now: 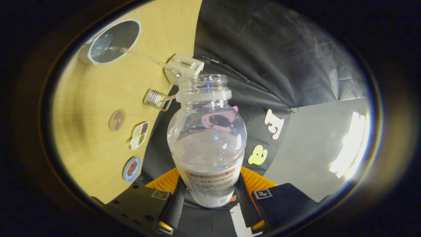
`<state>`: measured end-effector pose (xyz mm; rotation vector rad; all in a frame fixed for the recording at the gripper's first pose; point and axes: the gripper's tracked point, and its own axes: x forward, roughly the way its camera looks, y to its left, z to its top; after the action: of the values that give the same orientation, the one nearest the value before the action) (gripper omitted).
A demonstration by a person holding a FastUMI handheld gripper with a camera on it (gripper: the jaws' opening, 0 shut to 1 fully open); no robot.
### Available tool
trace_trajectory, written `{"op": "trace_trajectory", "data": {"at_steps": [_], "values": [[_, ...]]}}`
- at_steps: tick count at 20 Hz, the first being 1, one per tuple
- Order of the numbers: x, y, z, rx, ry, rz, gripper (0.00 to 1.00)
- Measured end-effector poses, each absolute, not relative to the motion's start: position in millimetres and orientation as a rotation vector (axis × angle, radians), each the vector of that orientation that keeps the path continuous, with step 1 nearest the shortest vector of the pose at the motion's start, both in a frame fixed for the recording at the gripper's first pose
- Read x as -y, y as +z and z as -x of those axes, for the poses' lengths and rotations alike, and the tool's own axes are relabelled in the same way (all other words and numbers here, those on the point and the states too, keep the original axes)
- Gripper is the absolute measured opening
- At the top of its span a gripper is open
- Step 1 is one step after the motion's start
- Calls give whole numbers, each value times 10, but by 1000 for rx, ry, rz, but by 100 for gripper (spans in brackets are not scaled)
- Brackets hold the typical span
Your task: Take the bottle from table, then pour the juice into the cup, finally place the bottle on the coaster
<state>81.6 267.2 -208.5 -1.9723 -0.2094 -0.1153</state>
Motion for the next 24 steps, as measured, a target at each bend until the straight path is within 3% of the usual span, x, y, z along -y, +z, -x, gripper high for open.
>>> {"op": "trace_trajectory", "data": {"at_steps": [24], "values": [[-3168,-2908,-635,329,37,2107,77]]}}
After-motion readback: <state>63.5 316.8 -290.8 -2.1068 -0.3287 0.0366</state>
